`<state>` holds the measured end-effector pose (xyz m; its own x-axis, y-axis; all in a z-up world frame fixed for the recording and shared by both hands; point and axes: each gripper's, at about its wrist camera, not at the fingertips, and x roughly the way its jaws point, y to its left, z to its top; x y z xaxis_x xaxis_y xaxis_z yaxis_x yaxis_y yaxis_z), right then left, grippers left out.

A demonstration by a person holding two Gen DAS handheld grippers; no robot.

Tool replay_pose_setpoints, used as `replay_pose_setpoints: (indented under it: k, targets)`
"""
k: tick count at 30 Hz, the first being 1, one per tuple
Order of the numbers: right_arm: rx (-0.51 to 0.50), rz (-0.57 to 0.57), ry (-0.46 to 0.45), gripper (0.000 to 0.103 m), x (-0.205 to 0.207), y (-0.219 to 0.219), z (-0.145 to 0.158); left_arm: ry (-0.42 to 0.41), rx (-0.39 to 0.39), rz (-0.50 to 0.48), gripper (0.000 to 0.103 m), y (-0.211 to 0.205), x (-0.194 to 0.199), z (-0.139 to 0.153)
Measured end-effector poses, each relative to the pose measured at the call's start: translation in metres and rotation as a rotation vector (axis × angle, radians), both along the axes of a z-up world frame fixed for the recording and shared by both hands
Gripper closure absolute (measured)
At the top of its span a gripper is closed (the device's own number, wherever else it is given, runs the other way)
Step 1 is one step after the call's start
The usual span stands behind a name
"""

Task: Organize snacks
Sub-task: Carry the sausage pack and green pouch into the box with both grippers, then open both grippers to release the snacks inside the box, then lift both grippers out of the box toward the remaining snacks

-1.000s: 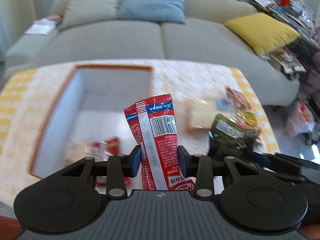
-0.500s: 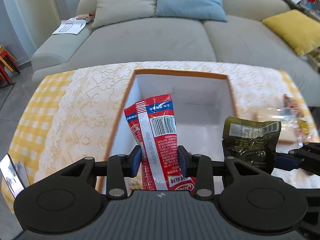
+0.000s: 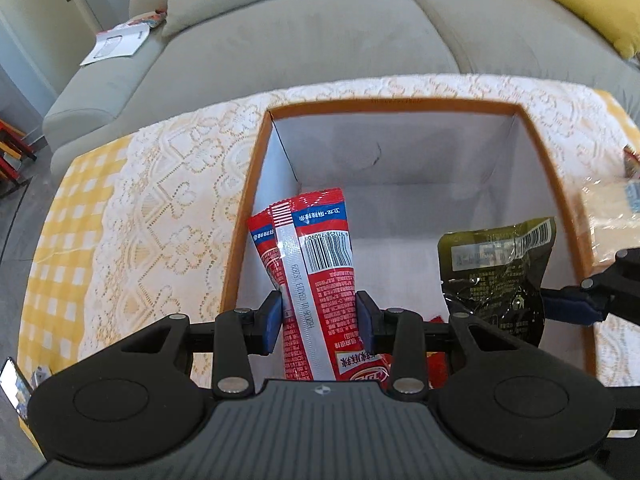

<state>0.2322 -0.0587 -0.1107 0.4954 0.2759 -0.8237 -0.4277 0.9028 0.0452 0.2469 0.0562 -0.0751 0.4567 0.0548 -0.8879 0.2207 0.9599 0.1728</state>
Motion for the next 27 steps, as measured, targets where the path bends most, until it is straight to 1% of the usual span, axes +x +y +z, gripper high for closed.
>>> replay_pose_setpoints:
  k: [6, 7, 9, 13, 18, 20, 21, 22, 27]
  targets:
    - [-0.043, 0.014, 0.043, 0.071, 0.014, 0.006, -0.017, 0.049, 0.024, -0.006, 0.058, -0.002, 0.006, -0.019]
    - [-0.051, 0.022, 0.038, 0.071, 0.013, 0.008, -0.018, 0.054, 0.027, -0.009, 0.058, -0.002, 0.007, -0.02]
    - [-0.081, 0.036, 0.028, 0.07, 0.013, 0.013, -0.019, 0.061, 0.035, -0.011, 0.051, -0.003, 0.008, -0.023]
    - [-0.135, 0.059, 0.019, 0.07, 0.011, 0.023, -0.02, 0.065, 0.048, -0.013, 0.05, -0.005, 0.007, -0.024]
    - [-0.139, 0.061, 0.016, 0.07, 0.007, 0.025, -0.015, 0.048, 0.067, -0.011, 0.047, -0.004, 0.004, -0.017]
    - [-0.141, 0.055, 0.011, 0.067, 0.004, 0.025, -0.012, 0.037, 0.062, -0.008, 0.045, -0.004, 0.001, -0.011]
    - [-0.143, 0.053, 0.008, 0.062, 0.003, 0.025, -0.01, 0.029, 0.06, -0.009, 0.043, -0.004, -0.001, -0.007]
    - [-0.144, 0.051, 0.001, 0.06, 0.002, 0.025, -0.009, 0.022, 0.059, -0.012, 0.042, -0.004, -0.003, -0.004]
    - [-0.133, 0.037, -0.032, 0.06, -0.005, 0.017, 0.006, -0.02, 0.054, -0.02, 0.041, -0.005, -0.017, 0.014]
